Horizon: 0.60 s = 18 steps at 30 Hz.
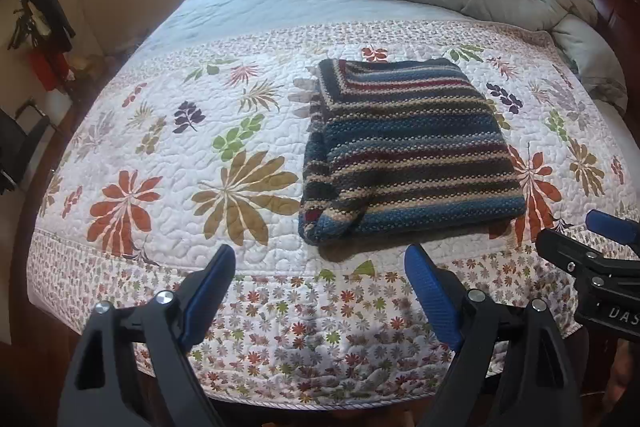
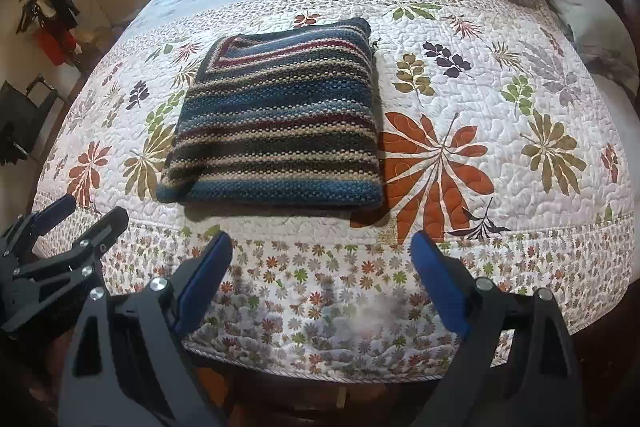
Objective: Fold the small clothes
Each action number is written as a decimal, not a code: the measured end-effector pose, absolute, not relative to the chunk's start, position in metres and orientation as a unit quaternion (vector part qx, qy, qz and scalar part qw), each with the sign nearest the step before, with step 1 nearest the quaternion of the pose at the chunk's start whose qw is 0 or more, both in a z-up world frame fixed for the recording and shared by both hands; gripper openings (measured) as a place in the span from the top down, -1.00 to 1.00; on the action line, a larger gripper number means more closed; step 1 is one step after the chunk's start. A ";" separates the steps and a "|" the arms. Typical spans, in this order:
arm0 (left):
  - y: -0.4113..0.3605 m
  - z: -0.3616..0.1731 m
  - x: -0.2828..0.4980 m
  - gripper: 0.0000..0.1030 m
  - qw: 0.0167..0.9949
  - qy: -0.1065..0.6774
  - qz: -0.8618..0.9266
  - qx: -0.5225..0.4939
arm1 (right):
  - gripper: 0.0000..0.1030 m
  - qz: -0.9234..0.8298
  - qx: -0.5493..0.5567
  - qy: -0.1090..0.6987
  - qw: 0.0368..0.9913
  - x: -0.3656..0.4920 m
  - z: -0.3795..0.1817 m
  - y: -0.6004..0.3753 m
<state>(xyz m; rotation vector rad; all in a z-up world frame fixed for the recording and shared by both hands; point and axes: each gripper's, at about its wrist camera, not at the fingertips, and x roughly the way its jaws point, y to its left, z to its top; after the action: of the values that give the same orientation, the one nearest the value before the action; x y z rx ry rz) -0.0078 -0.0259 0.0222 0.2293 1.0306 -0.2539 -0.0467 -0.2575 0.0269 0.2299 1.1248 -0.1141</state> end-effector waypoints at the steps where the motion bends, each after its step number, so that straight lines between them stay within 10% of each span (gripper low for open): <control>1: -0.026 0.022 -0.008 -0.69 0.856 0.491 -0.121 0.109 | -0.75 -0.054 0.107 0.532 0.838 -0.046 0.026 -0.257; 18: -0.029 0.016 -0.007 -0.69 0.850 0.503 -0.121 0.104 | -0.75 -0.046 0.104 0.540 0.834 -0.040 0.020 -0.252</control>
<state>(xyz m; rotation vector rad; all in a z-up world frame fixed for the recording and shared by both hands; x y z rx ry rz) -0.0070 -0.0286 0.0165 0.2193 1.0591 -0.2554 -0.0403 -0.2515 0.0197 0.2196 1.1431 -0.0968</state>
